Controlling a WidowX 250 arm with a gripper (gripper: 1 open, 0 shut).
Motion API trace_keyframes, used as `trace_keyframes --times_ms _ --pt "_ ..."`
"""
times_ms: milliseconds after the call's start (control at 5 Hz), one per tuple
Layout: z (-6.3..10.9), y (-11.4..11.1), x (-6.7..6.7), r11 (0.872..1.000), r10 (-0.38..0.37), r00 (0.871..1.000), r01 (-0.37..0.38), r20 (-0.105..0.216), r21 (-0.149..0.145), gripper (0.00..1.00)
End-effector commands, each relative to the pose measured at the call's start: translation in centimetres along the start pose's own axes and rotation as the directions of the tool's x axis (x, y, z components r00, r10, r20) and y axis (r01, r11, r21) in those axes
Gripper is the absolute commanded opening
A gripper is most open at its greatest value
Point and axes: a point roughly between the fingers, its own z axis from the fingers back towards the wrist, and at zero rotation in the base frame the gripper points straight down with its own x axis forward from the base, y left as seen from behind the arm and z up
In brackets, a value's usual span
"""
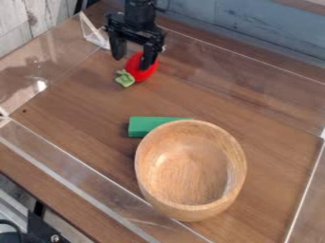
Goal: Move the red object to the right side of the table
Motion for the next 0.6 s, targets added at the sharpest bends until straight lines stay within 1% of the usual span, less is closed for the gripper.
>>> trace_keyframes --times_ms 0,400 --pt "3.2 -0.6 0.8 0.996 0.085 0.994 -0.086 0.072 0.011 1.00" --pt "1.0 -2.2 0.6 0.996 0.086 0.994 -0.086 0.069 0.010 1.00"
